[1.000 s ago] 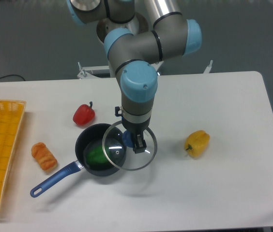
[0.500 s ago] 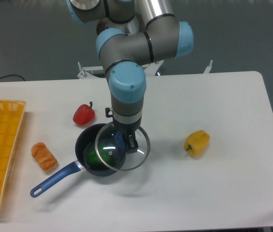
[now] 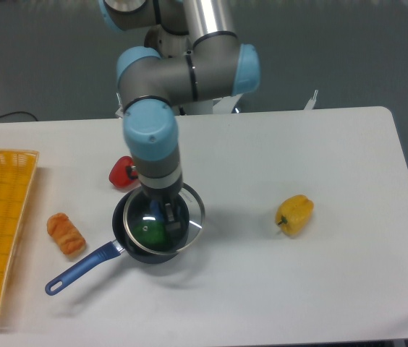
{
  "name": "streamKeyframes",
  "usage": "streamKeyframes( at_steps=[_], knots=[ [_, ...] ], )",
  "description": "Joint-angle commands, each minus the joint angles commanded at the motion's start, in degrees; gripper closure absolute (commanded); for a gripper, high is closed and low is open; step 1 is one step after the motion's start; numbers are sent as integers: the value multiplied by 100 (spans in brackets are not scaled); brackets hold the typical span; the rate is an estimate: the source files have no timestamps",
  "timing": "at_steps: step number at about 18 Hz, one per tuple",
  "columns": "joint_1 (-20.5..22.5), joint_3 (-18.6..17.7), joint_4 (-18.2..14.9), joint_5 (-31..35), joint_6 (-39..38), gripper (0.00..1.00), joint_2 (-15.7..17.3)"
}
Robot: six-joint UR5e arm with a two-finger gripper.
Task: Close the pot lid
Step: 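Move the glass lid over the saucepan rim and lower it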
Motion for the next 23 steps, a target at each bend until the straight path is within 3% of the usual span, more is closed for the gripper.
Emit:
streamKeyframes(
  at_steps=[8, 23],
  knots=[
    [-264, -115, 80, 168, -255, 43, 27],
    [-335, -203, 335, 282, -308, 42, -53]
  ],
)
